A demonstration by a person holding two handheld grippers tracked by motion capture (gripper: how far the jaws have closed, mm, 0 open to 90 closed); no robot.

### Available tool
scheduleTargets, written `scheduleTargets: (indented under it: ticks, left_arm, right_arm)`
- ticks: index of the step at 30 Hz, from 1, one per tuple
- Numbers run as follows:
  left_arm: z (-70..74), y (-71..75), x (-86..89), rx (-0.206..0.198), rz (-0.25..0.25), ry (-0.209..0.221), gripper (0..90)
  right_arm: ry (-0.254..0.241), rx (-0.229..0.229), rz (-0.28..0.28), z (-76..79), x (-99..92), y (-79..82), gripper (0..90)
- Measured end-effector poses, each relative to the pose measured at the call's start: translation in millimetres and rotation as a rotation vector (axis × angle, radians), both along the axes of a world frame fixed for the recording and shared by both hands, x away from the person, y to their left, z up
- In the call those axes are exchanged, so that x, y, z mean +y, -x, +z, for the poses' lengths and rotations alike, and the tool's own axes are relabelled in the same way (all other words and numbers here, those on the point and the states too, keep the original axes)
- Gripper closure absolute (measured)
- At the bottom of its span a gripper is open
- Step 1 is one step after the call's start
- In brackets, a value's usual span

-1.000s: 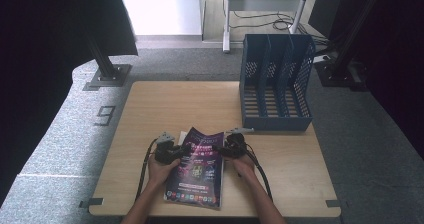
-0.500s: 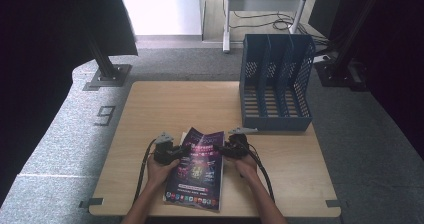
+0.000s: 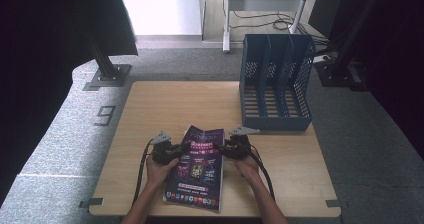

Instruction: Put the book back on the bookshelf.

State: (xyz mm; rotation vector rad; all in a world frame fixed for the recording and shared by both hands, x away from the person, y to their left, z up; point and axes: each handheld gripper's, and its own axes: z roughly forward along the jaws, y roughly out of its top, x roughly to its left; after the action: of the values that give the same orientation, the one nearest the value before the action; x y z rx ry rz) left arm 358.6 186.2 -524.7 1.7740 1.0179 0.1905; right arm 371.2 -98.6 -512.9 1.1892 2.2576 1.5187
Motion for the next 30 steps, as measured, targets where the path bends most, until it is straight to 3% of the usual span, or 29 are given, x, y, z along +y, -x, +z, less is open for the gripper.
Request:
scheduleTargets:
  ticks: [8,18,30]
  left_arm:
    - [11.4,3.9,-2.3,-0.04,0.004,0.005,86.4]
    - [12.7,4.5,-2.3,-0.043,0.004,0.008,86.4]
    - [21.0,8.1,-2.8,-0.072,0.001,0.019,86.8]
  right_arm:
    - [0.0,-0.057,0.003,12.8,-1.2,6.9,66.6]
    - [-0.004,-0.064,0.003,14.5,-2.1,8.2,66.8]
    - [-0.018,-0.104,0.008,21.2,-4.4,12.4,67.3]
